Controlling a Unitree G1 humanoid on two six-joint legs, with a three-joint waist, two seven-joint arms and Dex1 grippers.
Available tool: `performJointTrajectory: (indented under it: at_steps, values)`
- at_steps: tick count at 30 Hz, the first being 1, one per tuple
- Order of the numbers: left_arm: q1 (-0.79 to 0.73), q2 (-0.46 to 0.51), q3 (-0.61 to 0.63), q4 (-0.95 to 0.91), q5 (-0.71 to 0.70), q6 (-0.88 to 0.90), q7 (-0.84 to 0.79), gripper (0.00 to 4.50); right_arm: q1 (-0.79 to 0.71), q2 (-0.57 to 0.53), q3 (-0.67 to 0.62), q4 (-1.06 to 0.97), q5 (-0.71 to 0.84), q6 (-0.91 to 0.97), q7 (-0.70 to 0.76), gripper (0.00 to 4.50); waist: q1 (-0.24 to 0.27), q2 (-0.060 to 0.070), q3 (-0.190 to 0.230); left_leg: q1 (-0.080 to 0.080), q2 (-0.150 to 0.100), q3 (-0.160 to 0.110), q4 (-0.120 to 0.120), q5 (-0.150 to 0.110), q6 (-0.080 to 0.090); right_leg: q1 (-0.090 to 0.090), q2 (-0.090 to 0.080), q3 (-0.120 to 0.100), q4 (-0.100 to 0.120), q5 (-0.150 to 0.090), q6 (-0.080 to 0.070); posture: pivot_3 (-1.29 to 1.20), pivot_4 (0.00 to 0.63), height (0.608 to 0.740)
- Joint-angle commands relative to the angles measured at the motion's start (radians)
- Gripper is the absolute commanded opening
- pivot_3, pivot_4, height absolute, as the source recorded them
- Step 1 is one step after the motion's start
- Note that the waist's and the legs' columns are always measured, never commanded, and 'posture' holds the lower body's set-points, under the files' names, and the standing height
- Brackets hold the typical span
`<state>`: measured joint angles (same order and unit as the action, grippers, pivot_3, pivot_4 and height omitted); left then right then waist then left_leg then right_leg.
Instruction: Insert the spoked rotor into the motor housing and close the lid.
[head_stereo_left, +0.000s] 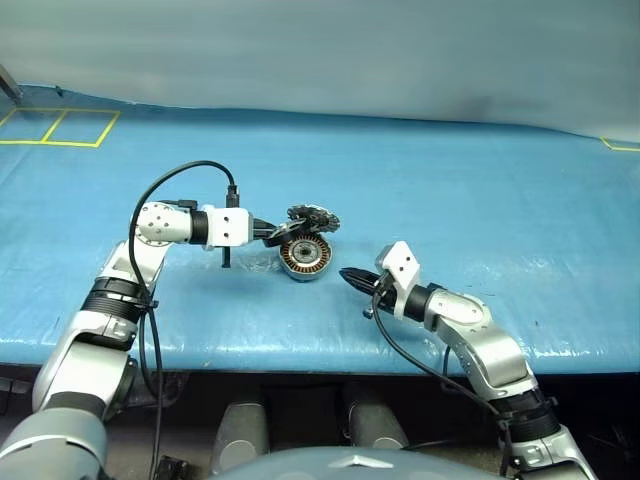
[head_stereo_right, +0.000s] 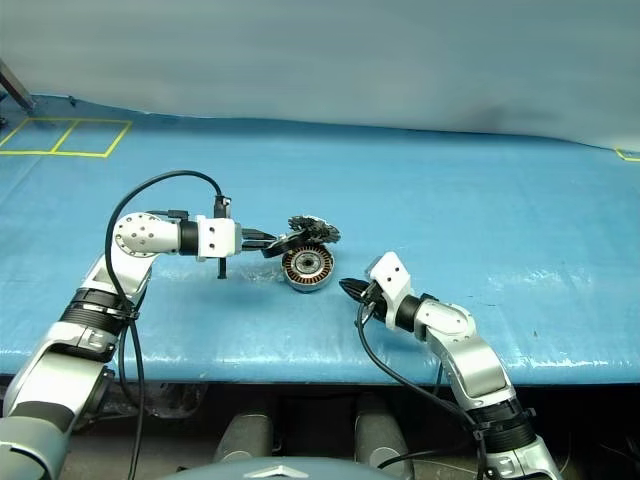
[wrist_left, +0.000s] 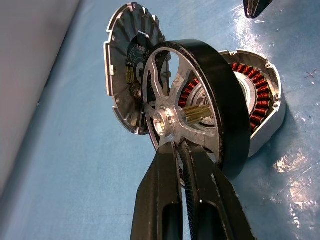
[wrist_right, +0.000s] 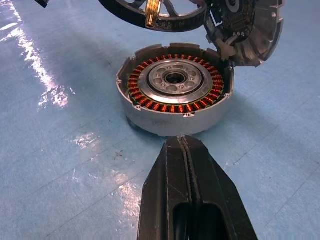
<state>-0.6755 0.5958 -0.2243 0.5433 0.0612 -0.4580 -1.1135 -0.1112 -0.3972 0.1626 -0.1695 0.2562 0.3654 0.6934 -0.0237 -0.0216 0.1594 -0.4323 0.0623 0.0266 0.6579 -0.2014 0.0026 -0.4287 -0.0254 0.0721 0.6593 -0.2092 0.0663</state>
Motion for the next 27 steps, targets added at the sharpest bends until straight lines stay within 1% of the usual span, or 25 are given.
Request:
performJointTrajectory:
  at_steps: [1, 8, 19, 27]
  values:
    - [-0.040, -0.012, 0.008, 0.007, -0.005, -0.042, 0.020, 0.01, 0.000, 0.042, -0.047, 0.006, 0.047, -0.066, 0.003, 0.00, -0.001, 0.000, 0.000, 0.000, 0.000, 0.000, 0.000, 0.000, 0.000, 0.000, 0.000, 0.000, 0.000, 0.000, 0.000, 0.00, 0.150, 0.740]
    - [-0.056, -0.029, 0.003, 0.036, 0.005, -0.064, 0.022, 0.01, 0.023, 0.100, -0.073, 0.072, 0.100, -0.152, 0.060, 0.00, -0.001, 0.000, 0.000, 0.000, 0.000, 0.000, 0.000, 0.000, 0.000, 0.000, 0.000, 0.000, 0.000, 0.000, 0.000, 0.00, 0.150, 0.740]
    - [-0.066, -0.041, -0.020, 0.035, 0.002, -0.067, -0.010, 0.01, 0.051, 0.112, -0.052, 0.108, 0.074, -0.192, 0.066, 0.00, -0.001, 0.000, 0.000, 0.000, 0.000, 0.000, -0.001, 0.000, 0.000, 0.000, 0.000, 0.000, 0.000, 0.000, 0.000, 0.00, 0.150, 0.740]
    - [-0.095, -0.049, -0.049, 0.074, 0.048, -0.107, 0.010, 0.01, 0.051, 0.118, -0.055, 0.113, 0.069, -0.200, 0.060, 0.00, -0.001, 0.000, 0.000, 0.000, 0.000, 0.000, -0.001, 0.000, 0.000, 0.000, 0.000, 0.000, 0.000, 0.000, 0.000, 0.00, 0.150, 0.740]
